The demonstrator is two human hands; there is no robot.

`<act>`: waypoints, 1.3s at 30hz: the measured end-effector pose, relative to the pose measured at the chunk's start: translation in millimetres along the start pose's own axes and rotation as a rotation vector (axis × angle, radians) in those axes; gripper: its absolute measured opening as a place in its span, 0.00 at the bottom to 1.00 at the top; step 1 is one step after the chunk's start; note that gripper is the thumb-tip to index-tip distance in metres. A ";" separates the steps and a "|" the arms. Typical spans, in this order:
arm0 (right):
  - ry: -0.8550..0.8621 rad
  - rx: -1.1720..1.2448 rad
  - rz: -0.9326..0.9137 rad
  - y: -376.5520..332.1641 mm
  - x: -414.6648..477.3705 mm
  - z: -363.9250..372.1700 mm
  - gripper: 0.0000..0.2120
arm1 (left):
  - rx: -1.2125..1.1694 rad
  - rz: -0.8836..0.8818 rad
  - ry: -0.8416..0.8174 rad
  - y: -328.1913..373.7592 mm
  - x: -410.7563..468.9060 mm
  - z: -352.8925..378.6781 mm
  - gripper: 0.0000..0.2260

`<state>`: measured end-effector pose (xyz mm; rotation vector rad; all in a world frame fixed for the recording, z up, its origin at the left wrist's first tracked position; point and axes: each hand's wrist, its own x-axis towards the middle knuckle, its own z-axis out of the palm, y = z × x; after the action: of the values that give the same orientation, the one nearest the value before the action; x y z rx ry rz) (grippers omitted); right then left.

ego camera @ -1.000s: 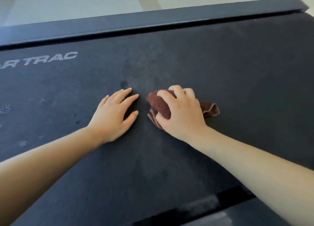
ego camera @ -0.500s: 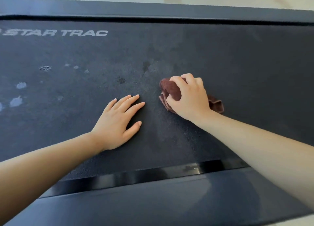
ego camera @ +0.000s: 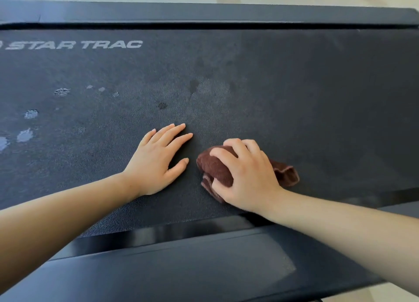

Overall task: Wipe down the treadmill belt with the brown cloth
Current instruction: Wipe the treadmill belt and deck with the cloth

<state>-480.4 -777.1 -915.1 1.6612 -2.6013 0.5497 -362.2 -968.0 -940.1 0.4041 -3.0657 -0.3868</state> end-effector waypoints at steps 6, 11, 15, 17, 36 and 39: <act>0.005 0.006 -0.013 3.1 20.3 3.8 0.23 | 0.000 -0.004 -0.009 -0.5 -0.4 1.6 0.29; 0.013 -0.026 -0.050 18.8 -4.8 -2.5 0.23 | -0.005 0.027 -0.029 1.1 -1.5 0.8 0.30; 0.019 -0.040 0.003 37.6 -23.1 -13.8 0.22 | -0.015 0.108 -0.064 21.6 -0.6 4.7 0.29; 0.031 -0.039 0.054 49.8 -32.4 -20.3 0.22 | 0.007 0.135 -0.094 32.1 3.5 8.1 0.30; 0.125 0.041 0.075 61.4 94.9 13.0 0.21 | 0.042 -0.141 0.026 -51.6 114.2 -9.0 0.27; 0.155 0.019 0.109 67.9 137.3 23.9 0.20 | 0.055 -0.164 0.044 -68.1 159.5 -12.2 0.27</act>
<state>-596.0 -879.1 -930.8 1.4253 -2.5930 0.6798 -498.4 -1075.8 -946.2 0.6600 -3.0154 -0.2939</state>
